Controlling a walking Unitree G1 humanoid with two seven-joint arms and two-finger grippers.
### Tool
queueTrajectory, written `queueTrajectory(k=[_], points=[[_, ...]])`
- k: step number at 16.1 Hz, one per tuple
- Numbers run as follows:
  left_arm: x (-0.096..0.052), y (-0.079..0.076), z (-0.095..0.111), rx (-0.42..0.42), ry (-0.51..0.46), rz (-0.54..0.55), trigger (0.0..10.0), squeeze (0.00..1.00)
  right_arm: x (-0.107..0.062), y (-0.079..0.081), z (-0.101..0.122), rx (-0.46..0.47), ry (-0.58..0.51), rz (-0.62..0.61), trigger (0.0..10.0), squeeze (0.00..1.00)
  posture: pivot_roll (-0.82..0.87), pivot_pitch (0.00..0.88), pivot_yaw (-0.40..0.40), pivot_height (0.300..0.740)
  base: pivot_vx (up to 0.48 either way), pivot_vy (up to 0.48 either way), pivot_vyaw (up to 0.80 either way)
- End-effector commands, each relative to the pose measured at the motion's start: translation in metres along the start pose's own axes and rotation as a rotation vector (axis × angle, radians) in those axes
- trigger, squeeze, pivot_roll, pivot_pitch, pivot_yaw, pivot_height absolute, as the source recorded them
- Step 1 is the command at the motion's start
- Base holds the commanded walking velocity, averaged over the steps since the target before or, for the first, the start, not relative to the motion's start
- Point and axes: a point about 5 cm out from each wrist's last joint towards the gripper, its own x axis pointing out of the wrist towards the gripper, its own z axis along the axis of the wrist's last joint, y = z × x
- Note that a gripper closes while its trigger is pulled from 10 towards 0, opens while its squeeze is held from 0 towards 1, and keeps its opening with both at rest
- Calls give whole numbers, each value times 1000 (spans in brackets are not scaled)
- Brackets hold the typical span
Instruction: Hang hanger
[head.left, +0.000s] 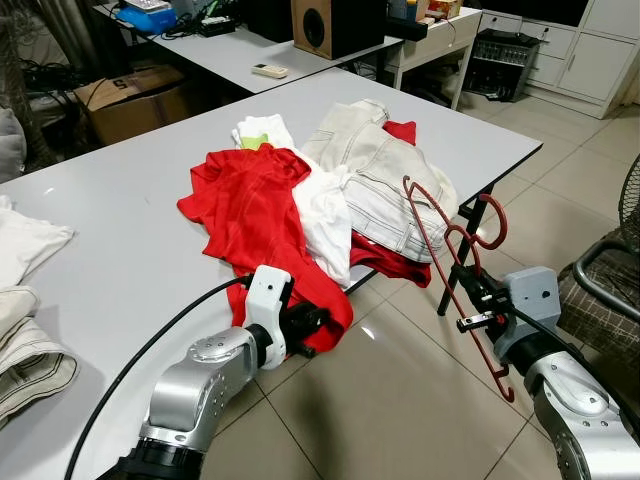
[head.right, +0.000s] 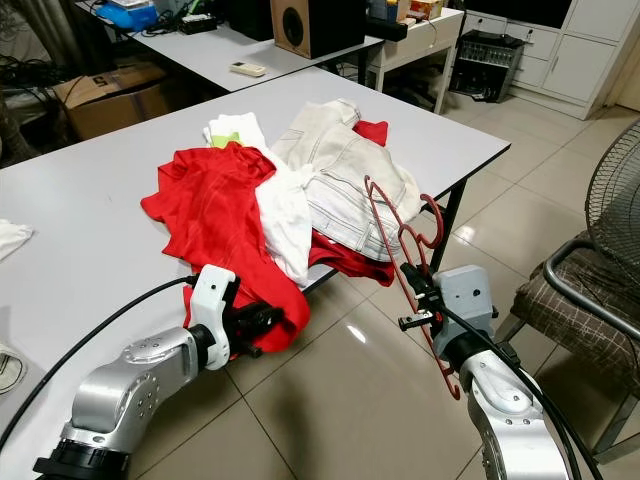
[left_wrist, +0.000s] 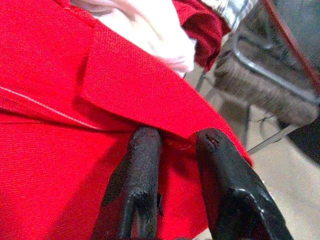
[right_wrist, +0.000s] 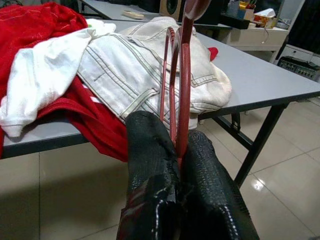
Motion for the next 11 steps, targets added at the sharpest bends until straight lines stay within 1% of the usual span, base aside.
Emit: queueTrajectory(k=[1, 5, 9, 10, 11], points=[[0, 4, 4, -27, -9, 14, 0, 0, -1, -1, 4, -8, -24, 1, 10000, 0, -211, 0, 70, 719, 0, 0, 0], [1, 9, 5, -110, -36, 60, 0, 0, 1, 0, 4, -10, -26, 2, 10000, 0, -209, 0, 70, 719, 0, 0, 0], [2, 12, 9, -163, -79, 72, 0, 0, 1, 1, 4, -12, -27, 2, 10000, 0, -208, 0, 71, 719, 0, 0, 0], [2, 12, 9, -158, -81, 72, 0, 0, 2, 1, 4, -13, -27, 1, 10000, 0, -208, 0, 71, 719, 0, 0, 0], [2, 12, 11, -172, -97, 66, 0, 0, 2, 1, 4, -13, -26, 0, 10000, 0, -208, 0, 72, 719, 0, 0, 0]])
